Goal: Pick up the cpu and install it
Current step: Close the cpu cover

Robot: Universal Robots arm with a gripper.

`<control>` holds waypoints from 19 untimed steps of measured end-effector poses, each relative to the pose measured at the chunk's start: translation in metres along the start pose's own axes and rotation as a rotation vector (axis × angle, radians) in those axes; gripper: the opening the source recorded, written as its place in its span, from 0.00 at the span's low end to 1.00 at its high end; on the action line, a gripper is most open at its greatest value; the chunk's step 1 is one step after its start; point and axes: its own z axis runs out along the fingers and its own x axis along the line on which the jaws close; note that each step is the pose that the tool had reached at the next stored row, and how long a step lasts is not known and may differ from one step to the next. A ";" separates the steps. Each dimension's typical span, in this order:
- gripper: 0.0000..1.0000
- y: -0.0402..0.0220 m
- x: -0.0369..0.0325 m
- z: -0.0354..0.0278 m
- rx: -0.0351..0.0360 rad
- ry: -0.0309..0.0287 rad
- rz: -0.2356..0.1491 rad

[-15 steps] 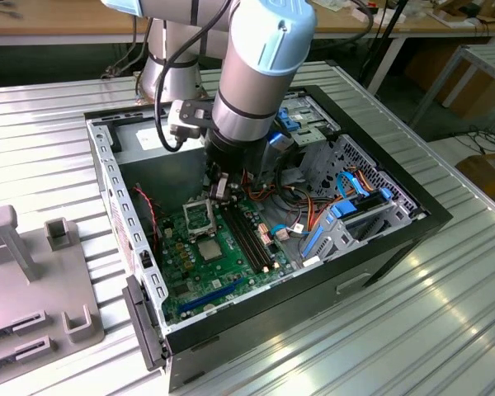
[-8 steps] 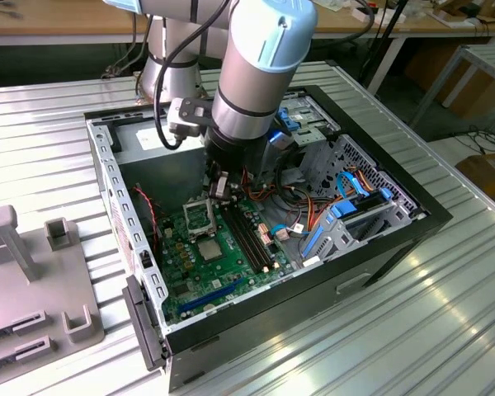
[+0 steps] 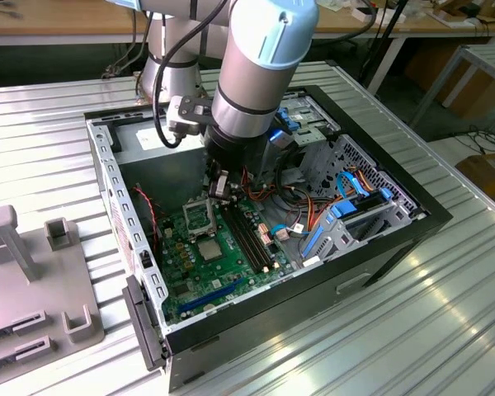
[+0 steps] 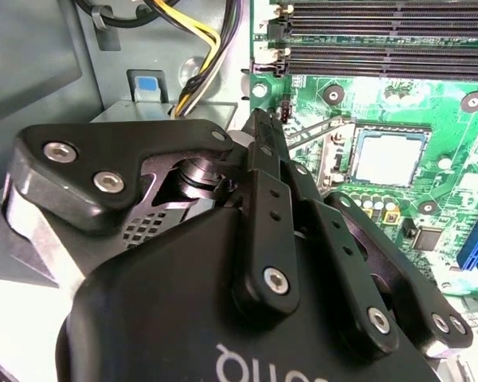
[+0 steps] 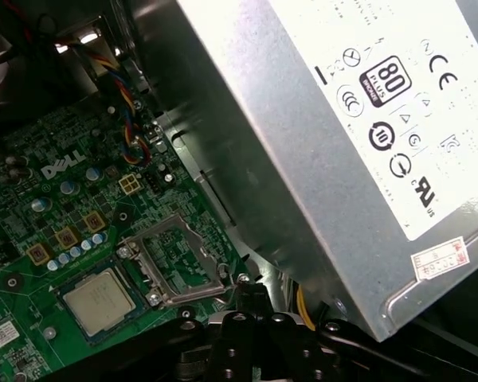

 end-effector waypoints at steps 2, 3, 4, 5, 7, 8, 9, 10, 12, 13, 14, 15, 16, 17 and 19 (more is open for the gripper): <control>0.11 0.0000 0.0005 -0.0009 0.0000 0.0001 0.000; 0.11 -0.0001 0.0007 -0.0013 0.0000 -0.0001 0.000; 0.11 -0.0001 0.0008 -0.0017 -0.0001 -0.0002 -0.001; 0.11 -0.0001 0.0009 -0.0022 -0.0001 -0.0003 -0.001; 0.11 -0.0001 0.0011 -0.0035 -0.0001 -0.0001 -0.001; 0.11 -0.0002 0.0013 -0.0040 -0.0002 -0.0003 -0.001; 0.11 -0.0003 0.0015 -0.0045 -0.0001 -0.0002 -0.001; 0.11 -0.0006 0.0021 -0.0053 -0.0001 0.0000 -0.001; 0.11 -0.0010 0.0031 -0.0058 -0.0002 0.0001 -0.001; 0.11 -0.0012 0.0036 -0.0059 -0.0002 0.0000 -0.002; 0.11 -0.0014 0.0039 -0.0061 -0.0002 0.0000 -0.002; 0.11 -0.0016 0.0043 -0.0065 -0.0002 0.0000 -0.002; 0.11 -0.0017 0.0046 -0.0068 -0.0003 0.0001 -0.002; 0.11 -0.0019 0.0050 -0.0072 -0.0002 0.0000 -0.002; 0.11 -0.0022 0.0057 -0.0077 -0.0003 0.0000 -0.002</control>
